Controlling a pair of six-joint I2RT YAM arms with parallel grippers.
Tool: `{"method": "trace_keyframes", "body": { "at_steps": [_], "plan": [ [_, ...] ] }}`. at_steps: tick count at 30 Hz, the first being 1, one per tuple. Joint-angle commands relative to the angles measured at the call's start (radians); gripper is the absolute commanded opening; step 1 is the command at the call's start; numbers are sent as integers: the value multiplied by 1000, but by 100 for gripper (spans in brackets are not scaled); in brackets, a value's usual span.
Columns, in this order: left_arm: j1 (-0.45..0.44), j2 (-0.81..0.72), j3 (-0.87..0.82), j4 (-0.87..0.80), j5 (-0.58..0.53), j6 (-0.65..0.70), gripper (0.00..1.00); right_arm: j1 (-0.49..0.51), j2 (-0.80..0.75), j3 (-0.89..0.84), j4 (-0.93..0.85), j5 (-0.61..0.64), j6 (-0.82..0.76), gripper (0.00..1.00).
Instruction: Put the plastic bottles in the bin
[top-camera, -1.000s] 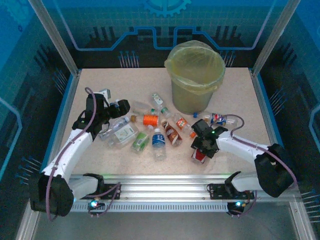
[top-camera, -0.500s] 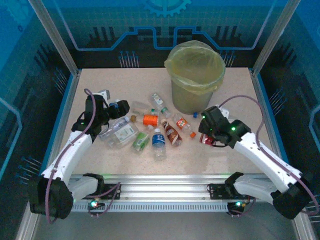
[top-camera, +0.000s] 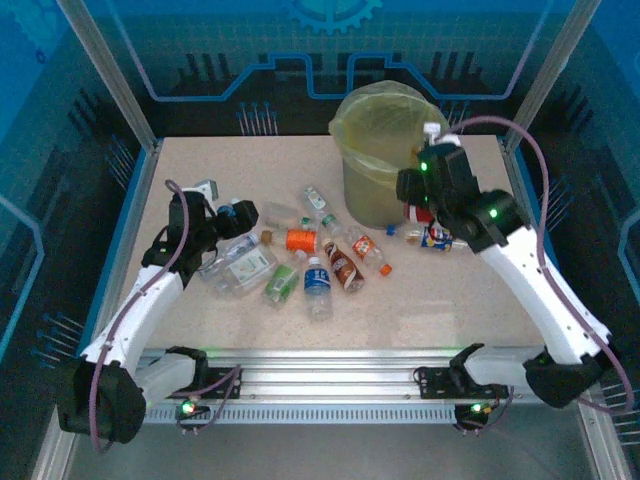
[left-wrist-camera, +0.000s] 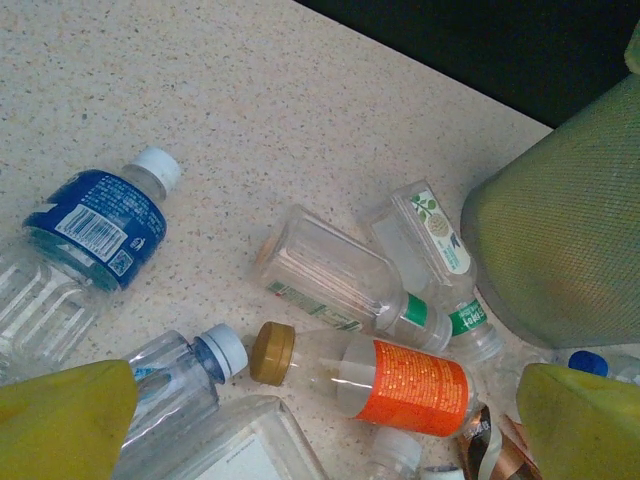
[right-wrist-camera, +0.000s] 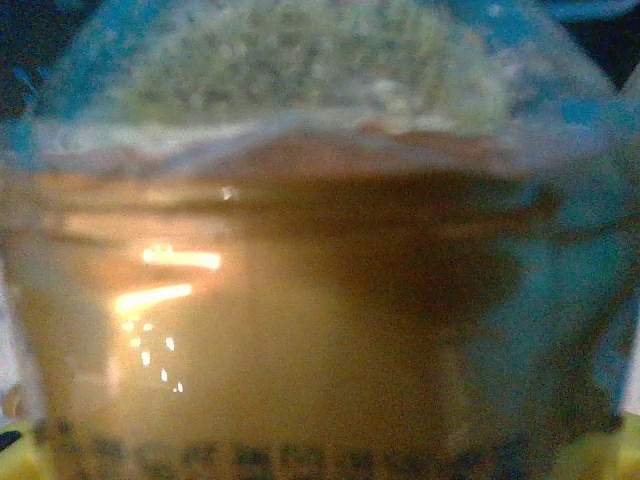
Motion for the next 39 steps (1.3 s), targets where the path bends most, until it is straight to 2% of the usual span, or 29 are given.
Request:
{"method": "trace_keyframes", "body": {
  "at_steps": [1,8,15,19,24,31,39],
  "plan": [
    [8,-29,-9,3,12,-13,99,-35,99,154,42,-20,-170,52],
    [6,-35,-8,6,32,-21,99,-126,339,414,59,-142,-240,52],
    [7,-52,-21,23,50,-41,99,-213,613,754,-58,-245,-253,52],
    [7,-60,-18,15,53,-43,99,-247,736,881,-108,-296,-251,52],
    [8,-69,-13,7,51,-39,99,-255,801,888,-121,-367,-264,53],
    [8,-66,-3,2,50,-34,99,-249,812,810,-114,-471,-312,54],
    [8,-66,-2,-7,43,-25,99,-237,821,776,-169,-529,-369,56]
  ]
}}
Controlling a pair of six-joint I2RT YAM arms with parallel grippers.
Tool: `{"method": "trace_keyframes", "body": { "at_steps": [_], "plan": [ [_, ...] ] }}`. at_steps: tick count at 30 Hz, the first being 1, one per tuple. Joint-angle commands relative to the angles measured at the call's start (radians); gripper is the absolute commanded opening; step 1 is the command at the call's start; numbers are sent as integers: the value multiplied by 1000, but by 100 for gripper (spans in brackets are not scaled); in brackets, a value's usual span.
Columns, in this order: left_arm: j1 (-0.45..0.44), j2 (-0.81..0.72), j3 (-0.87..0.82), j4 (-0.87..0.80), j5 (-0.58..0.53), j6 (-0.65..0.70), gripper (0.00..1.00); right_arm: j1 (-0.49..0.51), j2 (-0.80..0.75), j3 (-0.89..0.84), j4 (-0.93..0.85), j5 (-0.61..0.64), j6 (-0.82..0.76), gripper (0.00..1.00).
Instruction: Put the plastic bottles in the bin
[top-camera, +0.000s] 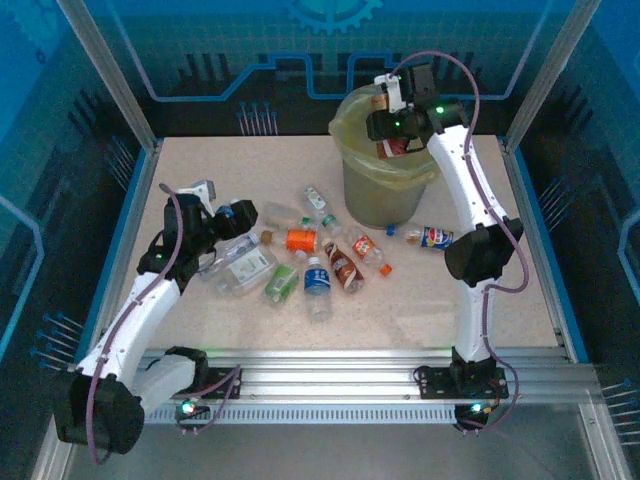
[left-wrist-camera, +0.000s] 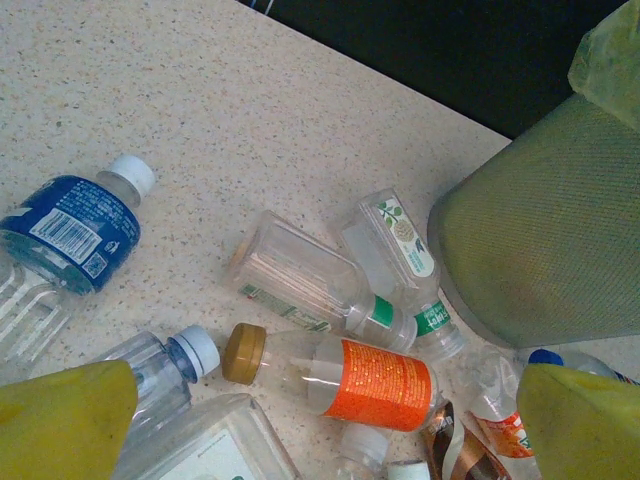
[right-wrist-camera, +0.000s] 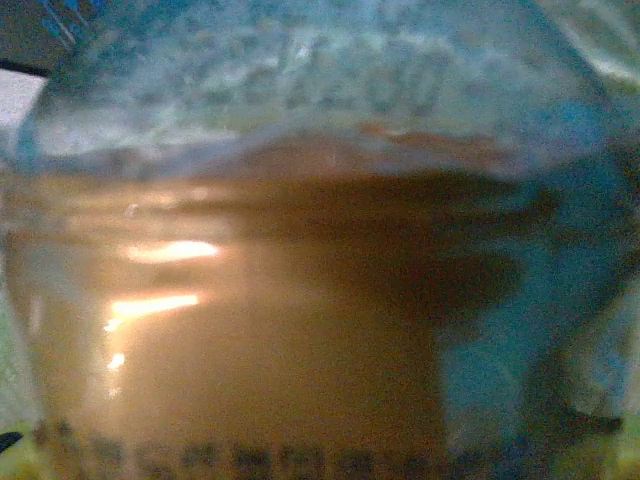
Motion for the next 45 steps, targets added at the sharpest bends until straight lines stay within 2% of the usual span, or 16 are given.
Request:
{"method": "trace_keyframes", "body": {
  "at_steps": [1,11,31,36,45],
  "plan": [
    [7,-16,8,-14,8,4,99,17,14,-17,-49,-57,-54,56],
    [7,-18,5,-18,5,7,99,46,25,-64,-80,-44,-112,64],
    [8,-20,7,-40,-15,13,99,47,108,-83,-86,-8,-121,81],
    [7,-26,11,-47,-19,17,99,47,105,-53,-94,-12,-110,82],
    [8,-46,14,-61,-32,12,99,47,40,88,-161,18,-68,90]
  ]
}}
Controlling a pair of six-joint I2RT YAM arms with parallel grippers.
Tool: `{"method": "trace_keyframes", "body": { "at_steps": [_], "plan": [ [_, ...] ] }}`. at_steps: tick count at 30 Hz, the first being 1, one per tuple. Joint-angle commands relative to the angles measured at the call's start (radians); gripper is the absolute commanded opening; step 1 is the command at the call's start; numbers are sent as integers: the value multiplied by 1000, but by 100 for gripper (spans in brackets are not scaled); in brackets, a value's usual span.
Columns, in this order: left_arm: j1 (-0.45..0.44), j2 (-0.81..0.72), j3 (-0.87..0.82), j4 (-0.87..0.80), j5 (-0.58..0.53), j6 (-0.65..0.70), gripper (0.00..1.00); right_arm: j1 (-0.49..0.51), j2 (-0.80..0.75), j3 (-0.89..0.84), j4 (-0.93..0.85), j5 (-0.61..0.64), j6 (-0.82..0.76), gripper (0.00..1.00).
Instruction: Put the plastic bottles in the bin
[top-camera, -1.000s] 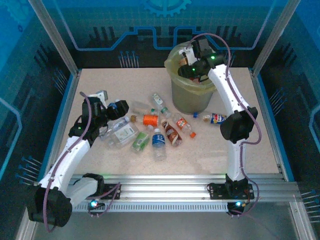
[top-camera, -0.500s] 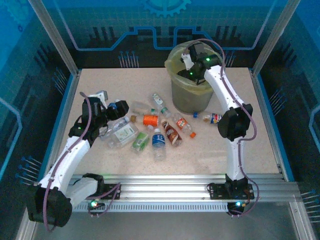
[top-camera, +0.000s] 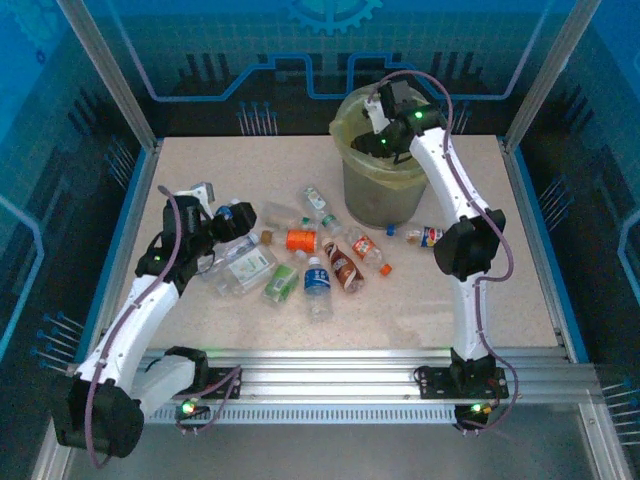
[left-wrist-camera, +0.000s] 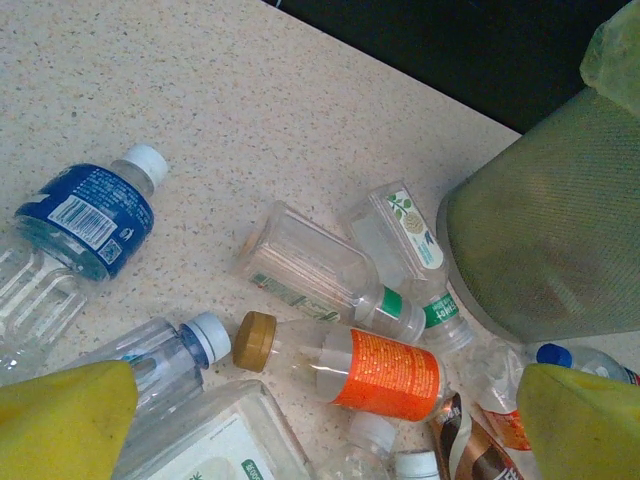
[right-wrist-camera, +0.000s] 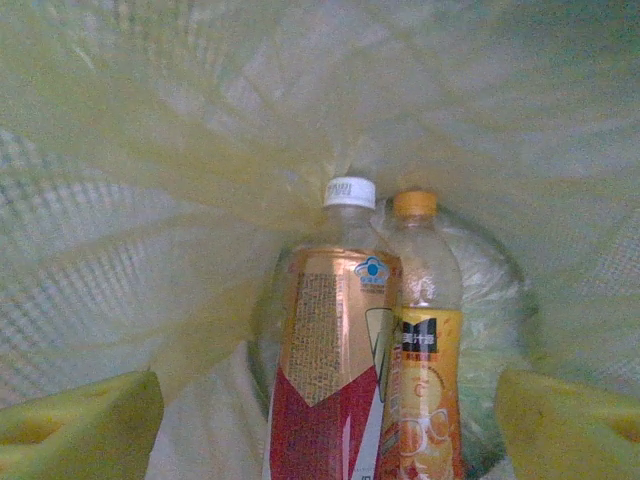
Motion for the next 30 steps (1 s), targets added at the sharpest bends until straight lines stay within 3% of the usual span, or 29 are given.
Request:
{"method": "trace_keyframes", "body": {
  "at_steps": [1,5,11,18,25,30],
  "plan": [
    [8,-24,15,-22,-22,7,99,8,-79,64,-57,30,33,92],
    [8,-35,10,-22,-27,-6,99,18,-167,23,-53,57,51,96],
    [8,-48,2,-18,-28,-21,99,82,-333,-113,-46,193,99,99],
    [8,-59,-20,-10,-26,-27,99,281,-551,-385,9,439,155,100],
    [9,-60,-41,18,-26,-26,99,495,-659,-577,-56,603,277,100],
    [9,-61,-64,63,-15,-34,99,582,-657,-669,-147,585,418,100]
  ]
}}
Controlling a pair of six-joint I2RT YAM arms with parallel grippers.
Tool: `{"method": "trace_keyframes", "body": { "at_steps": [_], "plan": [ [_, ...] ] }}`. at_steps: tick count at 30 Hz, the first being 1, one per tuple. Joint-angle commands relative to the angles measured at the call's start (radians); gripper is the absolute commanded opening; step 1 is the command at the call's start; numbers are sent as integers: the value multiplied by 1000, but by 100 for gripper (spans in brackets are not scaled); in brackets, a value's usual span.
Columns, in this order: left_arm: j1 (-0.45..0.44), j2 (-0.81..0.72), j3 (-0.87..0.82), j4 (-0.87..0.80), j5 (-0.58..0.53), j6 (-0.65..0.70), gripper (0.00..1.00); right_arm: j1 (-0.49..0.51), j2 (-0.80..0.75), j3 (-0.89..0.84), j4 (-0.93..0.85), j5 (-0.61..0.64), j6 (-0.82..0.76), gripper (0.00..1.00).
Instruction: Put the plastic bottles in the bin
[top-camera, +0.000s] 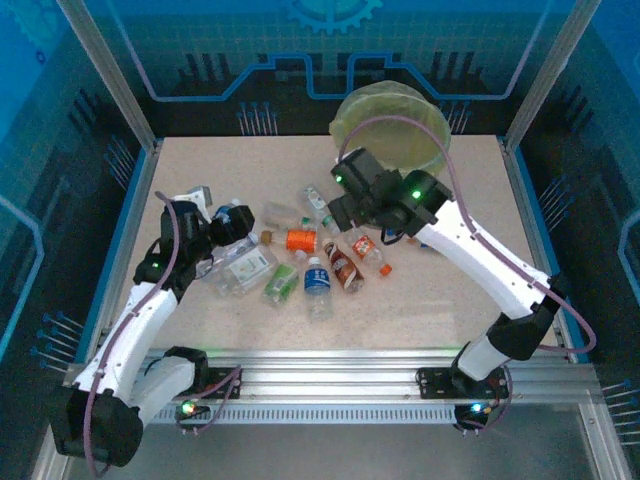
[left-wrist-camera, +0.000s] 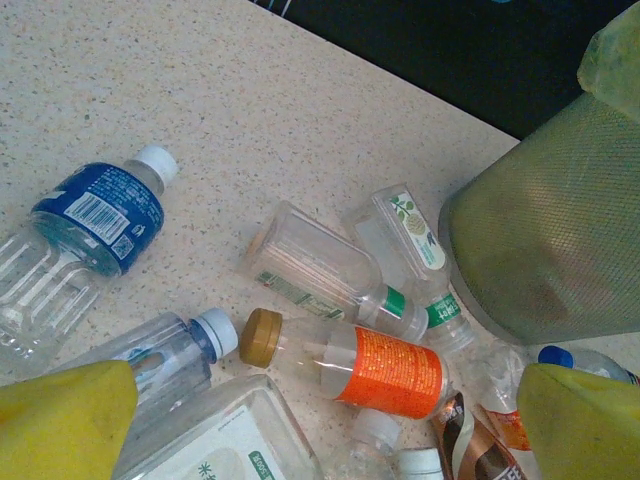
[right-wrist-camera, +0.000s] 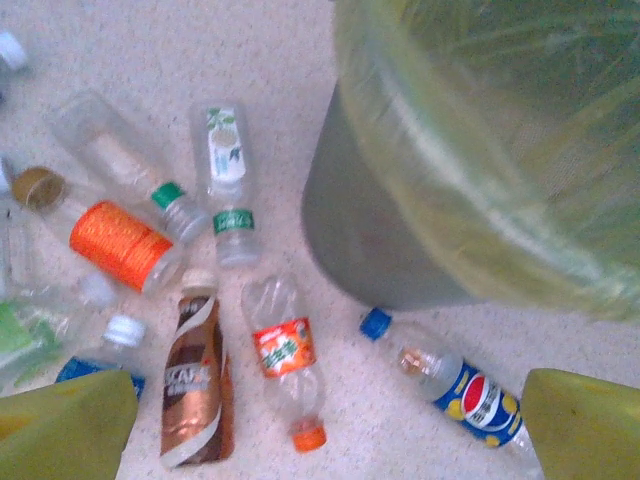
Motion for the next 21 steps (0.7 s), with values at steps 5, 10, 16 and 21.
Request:
{"method": "trace_keyframes", "body": {
  "at_steps": [5,10,16,21],
  "plan": [
    [8,-15,-42,78,17,-49,99,43,4,-199,-87,-80,223,100],
    [8,-8,-43,82,25,-58,99,43,59,-304,-56,-196,248,100],
    [8,9,-45,81,40,-68,99,41,132,-354,20,-314,205,96],
    [8,27,-43,82,52,-71,99,23,197,-355,75,-382,154,88]
  ]
}}
